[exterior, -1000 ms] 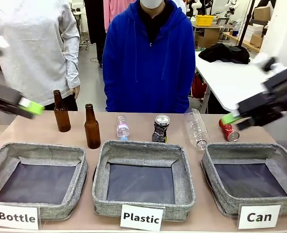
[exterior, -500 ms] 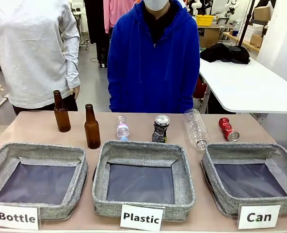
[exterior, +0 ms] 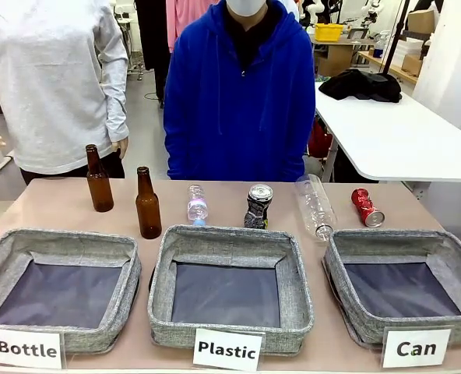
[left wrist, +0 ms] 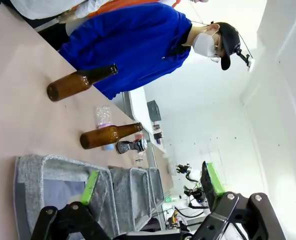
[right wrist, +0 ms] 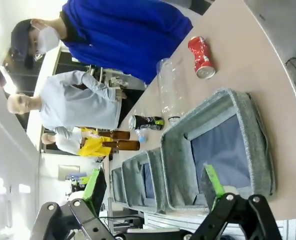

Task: Sort the can waste into the basket.
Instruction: Pick up the can waste from the table and place it in the right Fabric basket.

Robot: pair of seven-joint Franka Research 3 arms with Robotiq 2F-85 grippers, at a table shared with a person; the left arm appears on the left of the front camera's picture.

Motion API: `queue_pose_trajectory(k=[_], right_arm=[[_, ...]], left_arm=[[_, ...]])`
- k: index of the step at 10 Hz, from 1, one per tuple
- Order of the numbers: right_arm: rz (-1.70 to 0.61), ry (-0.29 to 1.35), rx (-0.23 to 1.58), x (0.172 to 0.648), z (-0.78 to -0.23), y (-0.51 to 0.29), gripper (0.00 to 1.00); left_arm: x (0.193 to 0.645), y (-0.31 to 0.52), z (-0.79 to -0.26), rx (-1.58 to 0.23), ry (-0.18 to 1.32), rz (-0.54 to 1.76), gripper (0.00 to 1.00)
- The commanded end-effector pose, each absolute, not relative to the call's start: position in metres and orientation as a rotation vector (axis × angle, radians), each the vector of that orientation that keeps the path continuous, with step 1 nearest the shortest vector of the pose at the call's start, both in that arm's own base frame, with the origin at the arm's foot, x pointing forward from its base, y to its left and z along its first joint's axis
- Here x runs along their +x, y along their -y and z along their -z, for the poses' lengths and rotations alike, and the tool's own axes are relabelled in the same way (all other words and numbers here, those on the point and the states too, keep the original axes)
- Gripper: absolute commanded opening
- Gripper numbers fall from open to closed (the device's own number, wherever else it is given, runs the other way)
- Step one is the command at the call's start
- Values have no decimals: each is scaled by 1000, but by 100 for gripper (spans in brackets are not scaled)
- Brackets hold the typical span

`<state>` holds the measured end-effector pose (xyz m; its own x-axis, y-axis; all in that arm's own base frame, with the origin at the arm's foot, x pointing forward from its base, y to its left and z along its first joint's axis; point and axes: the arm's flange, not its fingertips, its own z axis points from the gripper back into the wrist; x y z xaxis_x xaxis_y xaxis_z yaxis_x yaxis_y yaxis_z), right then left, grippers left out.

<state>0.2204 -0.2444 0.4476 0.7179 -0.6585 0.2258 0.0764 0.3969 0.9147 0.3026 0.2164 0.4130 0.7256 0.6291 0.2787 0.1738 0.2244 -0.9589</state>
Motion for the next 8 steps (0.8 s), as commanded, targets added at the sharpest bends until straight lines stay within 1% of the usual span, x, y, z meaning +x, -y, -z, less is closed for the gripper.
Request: queue_pose_trajectory(k=[1,4,5,6,8], right_arm=[[434,618,1068,226,-457,232,100],[434,618,1068,226,-457,232,100],[461,588,1063,227,-455,228,100],[460,556,955,229,-472,211,100],[487,474,737,259,-507,178,100]], left_arm=[[292,-220,-418,-1321,728,-320,100],[292,-220,-418,-1321,728,-320,100],[292,-220,-418,-1321,728,-320,100],[292,-220,-418,-1321,728,-320,100],[292,-220,-418,-1321,728,-320,100]])
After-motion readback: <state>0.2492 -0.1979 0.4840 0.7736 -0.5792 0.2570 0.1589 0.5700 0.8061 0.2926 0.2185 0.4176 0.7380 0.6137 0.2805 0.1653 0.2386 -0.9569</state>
